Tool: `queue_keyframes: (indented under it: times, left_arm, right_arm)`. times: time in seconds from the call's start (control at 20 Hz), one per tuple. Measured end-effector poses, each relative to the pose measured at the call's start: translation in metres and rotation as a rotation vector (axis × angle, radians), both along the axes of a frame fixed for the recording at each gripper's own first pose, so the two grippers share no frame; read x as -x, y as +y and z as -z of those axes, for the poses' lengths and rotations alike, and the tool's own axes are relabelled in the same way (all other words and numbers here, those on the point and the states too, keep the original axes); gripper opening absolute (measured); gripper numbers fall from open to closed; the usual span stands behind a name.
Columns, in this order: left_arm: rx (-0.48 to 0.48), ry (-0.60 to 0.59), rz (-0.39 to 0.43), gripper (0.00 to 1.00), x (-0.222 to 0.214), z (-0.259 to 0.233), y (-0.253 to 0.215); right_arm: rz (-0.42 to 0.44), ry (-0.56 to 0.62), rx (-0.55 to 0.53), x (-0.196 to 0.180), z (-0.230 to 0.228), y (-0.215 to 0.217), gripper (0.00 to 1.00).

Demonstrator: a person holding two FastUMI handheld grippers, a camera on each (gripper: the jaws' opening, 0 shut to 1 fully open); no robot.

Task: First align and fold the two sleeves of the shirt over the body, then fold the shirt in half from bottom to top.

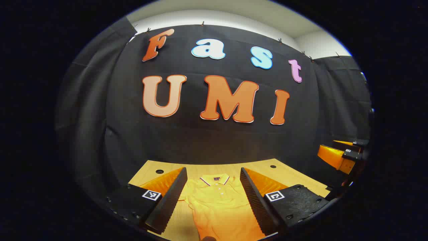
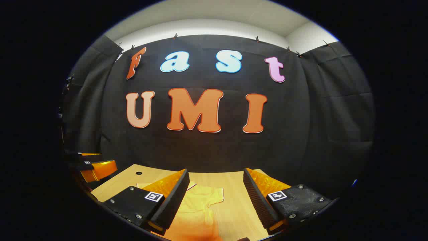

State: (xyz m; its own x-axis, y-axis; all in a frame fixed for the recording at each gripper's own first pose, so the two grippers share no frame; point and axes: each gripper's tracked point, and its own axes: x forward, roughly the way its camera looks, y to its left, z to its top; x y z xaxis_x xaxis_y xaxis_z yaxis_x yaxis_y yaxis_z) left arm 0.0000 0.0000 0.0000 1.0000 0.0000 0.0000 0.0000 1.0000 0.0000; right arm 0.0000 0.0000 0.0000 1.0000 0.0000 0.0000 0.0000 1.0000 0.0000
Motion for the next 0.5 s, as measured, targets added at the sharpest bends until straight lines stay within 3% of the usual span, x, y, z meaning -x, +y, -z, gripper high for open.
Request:
queue_keyframes:
  times: [0.15,0.35,0.5]
  left_arm:
    - [0.048,0.06,-0.02,0.98,-0.015,0.024,-0.001]
    - [0.009,0.02,-0.089,0.98,-0.024,0.005,0.012]
    - [-0.014,0.045,-0.087,0.97,-0.028,0.014,0.007]
  right_arm:
    - [-0.037,-0.027,-0.032,-0.009,-0.003,0.0,0.98]
    - [-0.049,-0.013,-0.018,-0.042,0.003,0.004,0.98]
    - [-0.062,0.003,-0.025,-0.046,0.016,0.007,0.98]
